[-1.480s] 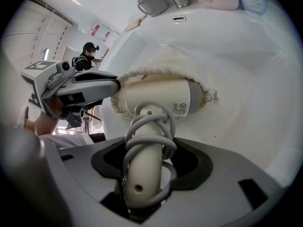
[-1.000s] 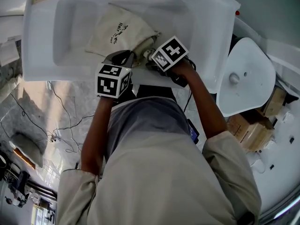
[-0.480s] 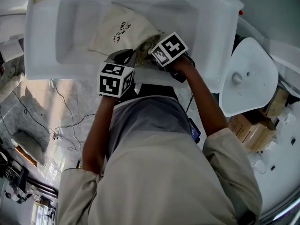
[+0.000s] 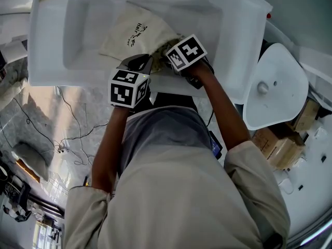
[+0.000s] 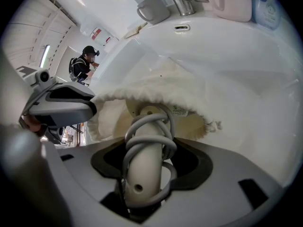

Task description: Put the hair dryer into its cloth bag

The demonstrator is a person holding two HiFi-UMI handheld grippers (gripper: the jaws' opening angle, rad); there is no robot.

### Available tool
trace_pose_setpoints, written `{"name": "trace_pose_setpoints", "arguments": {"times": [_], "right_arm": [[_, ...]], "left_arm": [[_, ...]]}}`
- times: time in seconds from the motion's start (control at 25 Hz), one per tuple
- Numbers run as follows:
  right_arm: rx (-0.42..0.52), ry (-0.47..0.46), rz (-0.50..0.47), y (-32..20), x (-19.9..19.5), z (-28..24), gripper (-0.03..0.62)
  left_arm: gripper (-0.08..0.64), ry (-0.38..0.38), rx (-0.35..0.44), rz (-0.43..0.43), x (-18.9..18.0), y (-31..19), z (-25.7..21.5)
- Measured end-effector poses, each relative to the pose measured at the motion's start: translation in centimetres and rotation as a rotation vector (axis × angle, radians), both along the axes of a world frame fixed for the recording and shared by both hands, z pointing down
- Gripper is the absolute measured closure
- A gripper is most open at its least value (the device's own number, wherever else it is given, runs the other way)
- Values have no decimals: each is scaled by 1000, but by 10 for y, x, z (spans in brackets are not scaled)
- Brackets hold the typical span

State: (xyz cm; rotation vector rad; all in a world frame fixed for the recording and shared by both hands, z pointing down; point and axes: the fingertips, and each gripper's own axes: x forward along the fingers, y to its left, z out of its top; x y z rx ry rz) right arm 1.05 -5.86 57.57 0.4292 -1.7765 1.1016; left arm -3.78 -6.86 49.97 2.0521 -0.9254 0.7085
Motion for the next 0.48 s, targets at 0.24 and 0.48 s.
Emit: {"name": "trace_pose_setpoints", "arguments": {"times": [0.24, 0.48], "right_arm": [[11, 1, 4, -6, -8, 6, 339], [17, -7, 18, -10, -12, 9, 339]], "left_arm": [[526, 3, 5, -10, -5, -4, -2], [526, 15, 3, -24, -4, -5, -3]]}}
